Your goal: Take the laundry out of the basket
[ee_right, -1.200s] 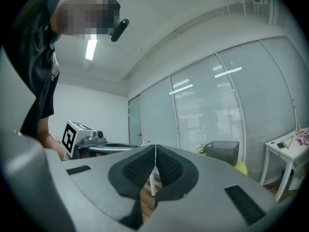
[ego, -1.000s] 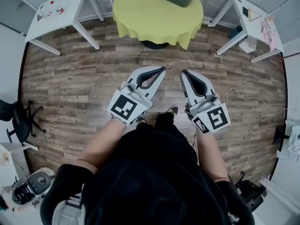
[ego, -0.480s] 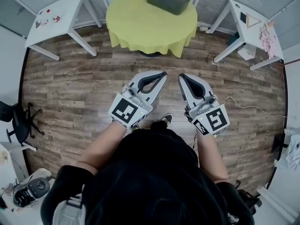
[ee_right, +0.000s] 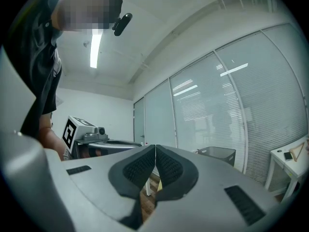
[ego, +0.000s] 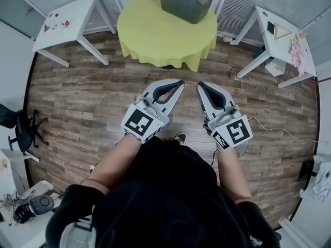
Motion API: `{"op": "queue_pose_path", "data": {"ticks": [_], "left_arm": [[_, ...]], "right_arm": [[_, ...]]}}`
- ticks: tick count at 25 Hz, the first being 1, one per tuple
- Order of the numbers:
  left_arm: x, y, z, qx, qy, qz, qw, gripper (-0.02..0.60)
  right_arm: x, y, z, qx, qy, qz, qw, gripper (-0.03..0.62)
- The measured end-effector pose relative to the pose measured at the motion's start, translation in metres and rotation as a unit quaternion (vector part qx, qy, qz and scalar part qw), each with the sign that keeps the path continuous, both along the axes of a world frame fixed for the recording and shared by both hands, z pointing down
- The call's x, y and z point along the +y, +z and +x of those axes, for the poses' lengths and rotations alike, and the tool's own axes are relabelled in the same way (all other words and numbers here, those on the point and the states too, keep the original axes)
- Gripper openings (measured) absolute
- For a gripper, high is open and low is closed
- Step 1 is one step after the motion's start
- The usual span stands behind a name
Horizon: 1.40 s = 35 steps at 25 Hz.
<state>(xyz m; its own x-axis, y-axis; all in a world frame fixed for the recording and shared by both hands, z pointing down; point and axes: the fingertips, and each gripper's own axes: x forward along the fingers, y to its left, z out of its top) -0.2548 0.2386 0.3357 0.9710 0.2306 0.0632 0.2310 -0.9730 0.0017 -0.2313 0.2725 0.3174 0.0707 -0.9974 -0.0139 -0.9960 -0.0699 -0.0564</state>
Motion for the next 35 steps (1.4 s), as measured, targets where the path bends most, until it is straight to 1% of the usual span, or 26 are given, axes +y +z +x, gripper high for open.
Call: {"op": "queue_pose_path", "data": {"ticks": [6,11,13,15,17,22,25,28,32,35], "left_arm": [[-0.002,-0.003,0.017,0.003,-0.011,0.007,0.9999,0.006],[-0.02,0.0,0.028,0.0,-0.014,0.019,0.9997,0.006],[-0.03,0.005,0.035,0.001,-0.017,0.014,0.9998,0.007],[-0.041,0.007,0.046,0.004,-0.018,0.008,0.9998,0.007],[-0.052,0.01,0.058,-0.002,-0.014,0.01,0.9998,0.006],[-0.08,0.01,0.092,0.01,-0.006,-0.003,0.9999,0.006],[-0.098,0.013,0.11,0.009,-0.001,0.0,1.0,0.006],[-0.12,0.013,0.128,0.014,0.0,-0.01,0.9999,0.006],[-0.147,0.015,0.151,0.003,0.011,0.008,0.9999,0.006],[-0.166,0.017,0.165,0.007,0.016,-0.002,0.9999,0.006]], "right_arm": [[-0.001,0.004,0.021,0.0,0.006,-0.005,1.0,0.023],[-0.016,0.01,0.037,0.0,0.008,-0.008,1.0,0.023],[-0.026,0.011,0.043,0.001,0.006,-0.01,1.0,0.023],[-0.037,0.012,0.05,0.002,0.004,-0.013,1.0,0.023],[-0.048,0.013,0.06,0.003,0.002,-0.018,1.0,0.023],[-0.081,0.014,0.09,0.004,0.002,-0.024,1.0,0.023],[-0.103,0.015,0.105,0.003,0.002,-0.028,1.0,0.023],[-0.126,0.016,0.121,0.004,0.002,-0.034,0.999,0.023],[-0.151,0.017,0.143,0.006,0.007,-0.04,0.999,0.023],[-0.17,0.02,0.155,0.01,0.012,-0.046,0.999,0.023]]}}
